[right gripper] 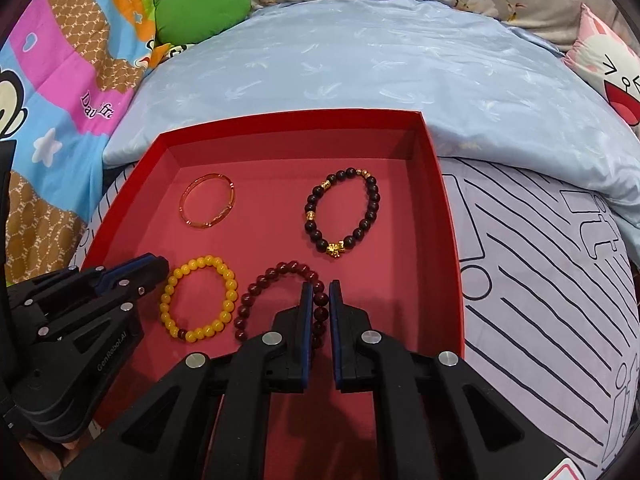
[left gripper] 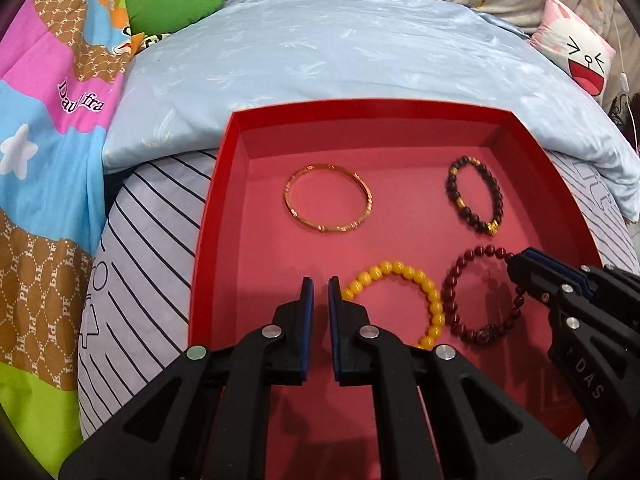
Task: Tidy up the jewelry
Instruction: 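Withdraw both open tools from the tray toward the remaining pile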
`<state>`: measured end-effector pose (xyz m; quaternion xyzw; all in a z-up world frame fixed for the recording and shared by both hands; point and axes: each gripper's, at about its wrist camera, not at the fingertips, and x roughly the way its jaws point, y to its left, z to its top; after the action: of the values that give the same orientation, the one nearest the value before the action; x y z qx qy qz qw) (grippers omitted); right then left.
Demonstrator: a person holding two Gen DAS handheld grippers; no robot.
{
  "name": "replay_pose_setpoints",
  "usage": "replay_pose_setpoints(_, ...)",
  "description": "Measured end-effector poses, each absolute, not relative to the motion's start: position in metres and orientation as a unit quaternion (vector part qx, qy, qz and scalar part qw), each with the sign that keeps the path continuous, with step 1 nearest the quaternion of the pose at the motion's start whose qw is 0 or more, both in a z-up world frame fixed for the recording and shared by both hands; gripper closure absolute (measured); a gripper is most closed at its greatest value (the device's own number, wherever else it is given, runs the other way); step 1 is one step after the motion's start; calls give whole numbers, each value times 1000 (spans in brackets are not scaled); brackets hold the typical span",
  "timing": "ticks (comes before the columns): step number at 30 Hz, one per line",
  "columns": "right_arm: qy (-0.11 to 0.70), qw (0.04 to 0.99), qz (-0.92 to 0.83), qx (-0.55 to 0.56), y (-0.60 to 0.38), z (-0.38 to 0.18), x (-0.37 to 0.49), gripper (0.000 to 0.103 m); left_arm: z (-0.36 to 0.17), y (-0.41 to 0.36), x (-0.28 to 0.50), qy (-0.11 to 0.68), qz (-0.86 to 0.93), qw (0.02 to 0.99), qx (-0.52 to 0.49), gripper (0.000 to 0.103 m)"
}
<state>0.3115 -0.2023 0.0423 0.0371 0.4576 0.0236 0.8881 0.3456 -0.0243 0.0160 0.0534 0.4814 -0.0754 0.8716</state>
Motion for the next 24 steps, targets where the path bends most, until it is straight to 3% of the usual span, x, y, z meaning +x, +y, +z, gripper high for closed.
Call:
replay_pose_setpoints(3, 444, 895, 23, 41, -204, 49, 306, 85, 20, -24, 346, 474, -74, 876, 52, 94)
replay_pose_setpoints(5, 437, 898, 22, 45, -206, 53, 301, 67, 23, -24, 346, 469, -69, 879, 55, 84)
replay_pose_setpoints(10, 425, 903, 22, 60, -213, 65, 291, 66, 31, -26, 334, 453, -61, 888, 55, 70)
replay_pose_setpoints(24, 399, 914, 37, 64, -214, 105, 226, 65, 63, -25, 270, 438, -69, 895, 57, 67)
